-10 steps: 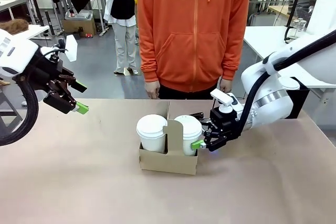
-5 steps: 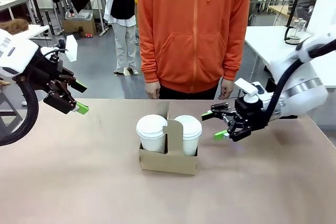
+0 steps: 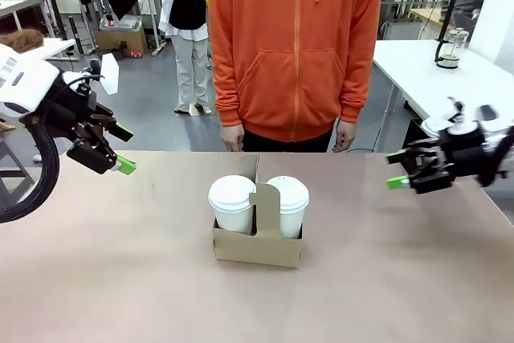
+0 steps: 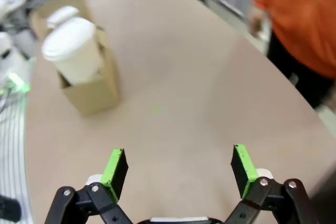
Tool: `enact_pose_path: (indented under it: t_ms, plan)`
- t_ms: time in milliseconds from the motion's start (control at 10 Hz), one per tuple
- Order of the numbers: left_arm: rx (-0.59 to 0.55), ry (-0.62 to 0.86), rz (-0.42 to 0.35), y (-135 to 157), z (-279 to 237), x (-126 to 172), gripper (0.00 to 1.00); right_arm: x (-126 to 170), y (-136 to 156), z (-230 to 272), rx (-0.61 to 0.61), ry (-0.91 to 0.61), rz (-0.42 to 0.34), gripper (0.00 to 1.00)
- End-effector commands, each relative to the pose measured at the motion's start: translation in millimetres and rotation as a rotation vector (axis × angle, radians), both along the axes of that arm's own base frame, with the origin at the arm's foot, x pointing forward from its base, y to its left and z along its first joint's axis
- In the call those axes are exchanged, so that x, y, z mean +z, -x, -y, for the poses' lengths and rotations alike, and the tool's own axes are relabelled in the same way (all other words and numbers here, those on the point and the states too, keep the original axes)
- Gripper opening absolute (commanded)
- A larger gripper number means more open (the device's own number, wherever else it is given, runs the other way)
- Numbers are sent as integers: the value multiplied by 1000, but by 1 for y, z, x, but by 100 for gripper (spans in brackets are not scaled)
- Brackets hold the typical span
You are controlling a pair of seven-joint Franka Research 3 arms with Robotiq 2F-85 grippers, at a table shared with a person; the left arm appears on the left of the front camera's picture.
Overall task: Pour a drink into a cup and package it in a carrier.
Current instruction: Insert the held 600 ml Paper Cup into the Cup Carrier.
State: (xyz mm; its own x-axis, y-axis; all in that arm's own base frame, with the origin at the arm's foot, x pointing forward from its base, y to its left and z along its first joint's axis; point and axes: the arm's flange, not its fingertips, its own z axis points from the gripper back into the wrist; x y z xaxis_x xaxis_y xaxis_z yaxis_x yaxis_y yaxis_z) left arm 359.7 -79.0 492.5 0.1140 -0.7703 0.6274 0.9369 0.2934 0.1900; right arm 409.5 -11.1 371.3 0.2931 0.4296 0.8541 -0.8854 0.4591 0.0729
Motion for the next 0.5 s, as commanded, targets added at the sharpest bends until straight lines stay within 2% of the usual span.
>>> enact_pose_path:
  t_ms: [0,200,400]
  plan:
    - [-10,17,6,-3,-1,-1,100,9,23,14,-257,43,-153,100]
    - [-10,17,6,-3,-1,-1,100,16,41,40,-391,71,-114,100]
    - [-10,17,6,-3,-1,-1,100,11,45,46,-403,65,-121,100]
